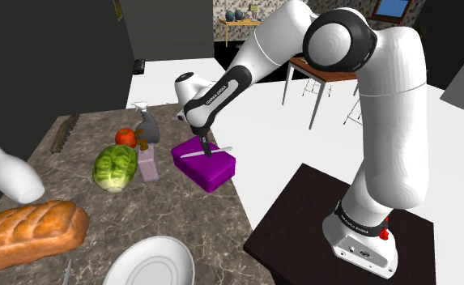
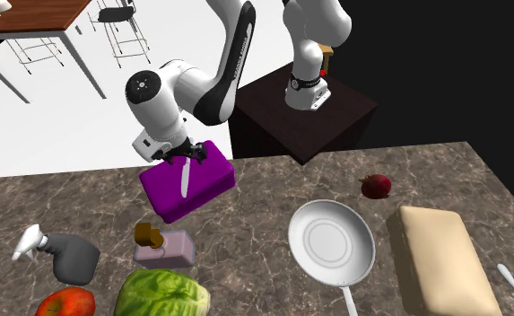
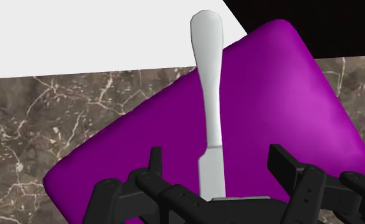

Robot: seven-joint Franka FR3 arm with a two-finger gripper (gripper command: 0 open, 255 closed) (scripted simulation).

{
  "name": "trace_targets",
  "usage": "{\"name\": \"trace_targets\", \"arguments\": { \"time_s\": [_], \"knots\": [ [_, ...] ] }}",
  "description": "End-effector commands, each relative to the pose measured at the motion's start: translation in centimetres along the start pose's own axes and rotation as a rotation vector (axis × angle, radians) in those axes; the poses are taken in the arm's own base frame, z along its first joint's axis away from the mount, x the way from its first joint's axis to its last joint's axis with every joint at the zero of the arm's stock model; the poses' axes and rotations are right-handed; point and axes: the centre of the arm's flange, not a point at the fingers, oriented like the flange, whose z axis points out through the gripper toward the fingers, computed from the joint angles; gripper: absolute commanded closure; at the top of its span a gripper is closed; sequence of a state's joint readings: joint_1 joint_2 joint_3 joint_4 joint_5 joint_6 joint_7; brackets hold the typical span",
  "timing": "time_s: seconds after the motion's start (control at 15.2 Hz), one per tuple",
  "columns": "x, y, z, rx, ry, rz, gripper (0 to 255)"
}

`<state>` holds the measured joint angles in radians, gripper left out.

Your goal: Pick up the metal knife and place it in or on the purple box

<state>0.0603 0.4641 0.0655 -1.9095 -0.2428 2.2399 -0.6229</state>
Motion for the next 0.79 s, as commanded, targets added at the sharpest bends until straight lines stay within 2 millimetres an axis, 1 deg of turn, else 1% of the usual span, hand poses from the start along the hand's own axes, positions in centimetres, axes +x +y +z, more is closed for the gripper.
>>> {"name": "trace_targets", "arguments": {
  "time_s": [0.0,0.2,0.26,0.73],
  "knots": [
    [0.0,0.0,0.0,0.0,0.0,0.0,0],
    [0.0,0.0,-3.9,0.0,0.0,0.0,0],
    [0.0,0.0,-5.0,0.0,0.0,0.0,0],
    [0.0,0.0,-5.0,0.0,0.0,0.0,0]
  ]
}}
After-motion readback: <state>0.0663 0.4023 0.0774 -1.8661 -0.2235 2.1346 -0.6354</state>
